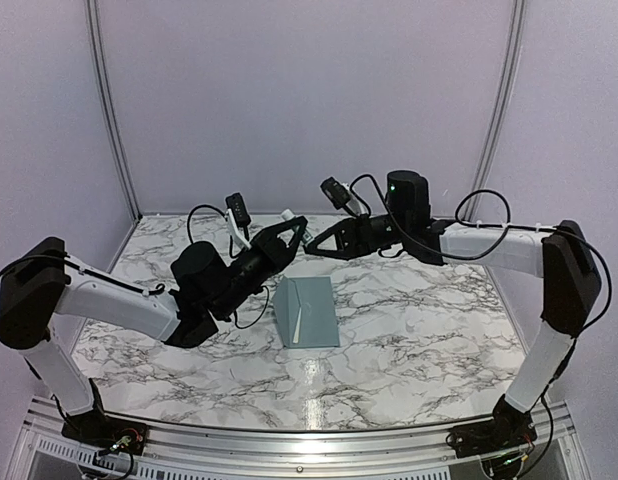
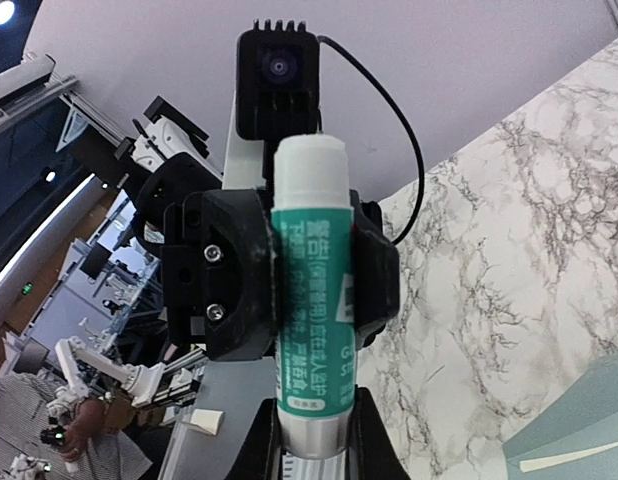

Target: Place the letter into the envelope and seal it

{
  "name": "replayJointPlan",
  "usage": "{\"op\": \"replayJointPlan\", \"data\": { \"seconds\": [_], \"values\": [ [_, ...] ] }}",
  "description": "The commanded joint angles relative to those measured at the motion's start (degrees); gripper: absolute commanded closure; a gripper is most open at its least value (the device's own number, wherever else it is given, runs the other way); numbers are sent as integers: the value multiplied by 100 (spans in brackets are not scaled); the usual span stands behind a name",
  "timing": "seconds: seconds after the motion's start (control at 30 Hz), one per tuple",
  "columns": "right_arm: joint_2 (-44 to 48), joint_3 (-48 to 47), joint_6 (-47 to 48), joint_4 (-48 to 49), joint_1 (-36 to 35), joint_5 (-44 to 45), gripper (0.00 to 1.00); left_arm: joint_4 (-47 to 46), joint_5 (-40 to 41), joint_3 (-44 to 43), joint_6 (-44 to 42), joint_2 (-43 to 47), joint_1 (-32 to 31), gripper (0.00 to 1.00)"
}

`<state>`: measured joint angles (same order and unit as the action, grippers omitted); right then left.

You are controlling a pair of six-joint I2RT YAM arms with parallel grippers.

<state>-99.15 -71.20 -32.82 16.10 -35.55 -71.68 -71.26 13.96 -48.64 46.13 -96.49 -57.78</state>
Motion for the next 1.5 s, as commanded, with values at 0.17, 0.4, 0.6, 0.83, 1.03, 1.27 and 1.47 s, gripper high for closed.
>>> {"op": "replayJointPlan", "data": {
  "seconds": [0.17, 0.4, 0.6, 0.83, 1.03, 1.27, 1.47],
  "values": [
    [242, -649, 1787, -2055, -109, -272, 62, -7, 145, 25, -174, 194, 83, 100],
    [830, -931, 4253, -4112, -226, 3567, 46, 191, 331, 16, -160, 280, 80, 100],
    [1021, -1102, 4885, -4336, -704, 4808, 46, 341, 380, -39, -99, 265, 83, 100],
    [595, -1722, 4986, -4534, -1257, 5588, 49, 389, 376, -110, -61, 218, 82, 100],
    [331, -2071, 4881, -4632, -1305, 5749, 70, 389, 400, -128, -111, 227, 81, 100],
    [333, -2020, 4876, -4690, -1305, 5920, 66, 387, 483, -113, -212, 262, 83, 100],
    [409, -1924, 4915, -4632, -1305, 5860, 73, 390, 449, -143, -220, 203, 76, 100]
  ]
}}
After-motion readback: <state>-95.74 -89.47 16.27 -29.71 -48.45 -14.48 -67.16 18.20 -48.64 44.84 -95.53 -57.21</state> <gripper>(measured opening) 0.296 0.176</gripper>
